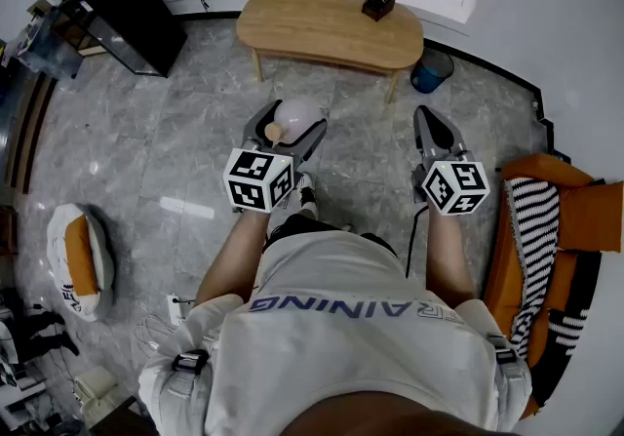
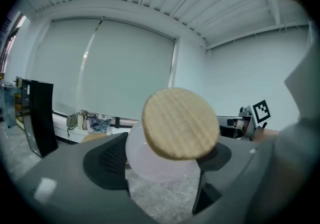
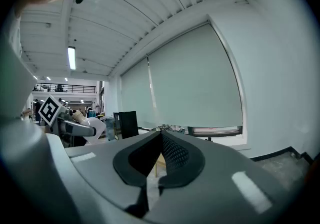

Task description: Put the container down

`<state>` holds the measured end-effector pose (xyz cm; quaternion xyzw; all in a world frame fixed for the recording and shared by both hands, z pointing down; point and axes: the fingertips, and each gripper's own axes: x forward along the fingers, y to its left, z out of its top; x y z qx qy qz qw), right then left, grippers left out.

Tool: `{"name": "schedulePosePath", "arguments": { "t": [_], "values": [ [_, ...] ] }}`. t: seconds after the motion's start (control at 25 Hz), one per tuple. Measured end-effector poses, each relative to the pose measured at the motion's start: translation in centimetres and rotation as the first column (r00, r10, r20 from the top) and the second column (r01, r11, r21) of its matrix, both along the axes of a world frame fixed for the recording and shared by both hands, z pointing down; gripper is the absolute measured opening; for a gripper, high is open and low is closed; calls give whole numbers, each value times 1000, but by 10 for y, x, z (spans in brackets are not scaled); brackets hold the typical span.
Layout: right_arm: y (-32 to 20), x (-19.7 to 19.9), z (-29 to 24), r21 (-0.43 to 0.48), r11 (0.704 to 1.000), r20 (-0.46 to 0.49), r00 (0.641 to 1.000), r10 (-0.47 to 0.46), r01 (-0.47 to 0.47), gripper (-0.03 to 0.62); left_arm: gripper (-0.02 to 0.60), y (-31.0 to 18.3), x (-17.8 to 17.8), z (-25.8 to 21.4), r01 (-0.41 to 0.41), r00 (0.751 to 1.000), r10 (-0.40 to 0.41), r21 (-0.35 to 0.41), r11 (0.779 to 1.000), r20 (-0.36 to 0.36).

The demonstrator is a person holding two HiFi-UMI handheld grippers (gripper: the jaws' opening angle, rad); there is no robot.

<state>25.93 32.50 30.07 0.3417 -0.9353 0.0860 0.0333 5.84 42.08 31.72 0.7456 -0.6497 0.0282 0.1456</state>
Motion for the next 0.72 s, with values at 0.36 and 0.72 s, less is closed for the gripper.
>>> {"name": "schedulePosePath", "arguments": {
  "t": [0.36, 0.72],
  "values": [
    [4, -15, 5, 4, 1000, -15, 1000, -27, 27, 14, 391, 7, -8, 0, 11, 1000, -11, 7, 1000, -12],
    [-19, -20, 22, -44, 999, -26, 1000, 12, -13, 14, 392, -21, -19, 7, -11, 999, 10, -23, 1000, -53]
  ]
}}
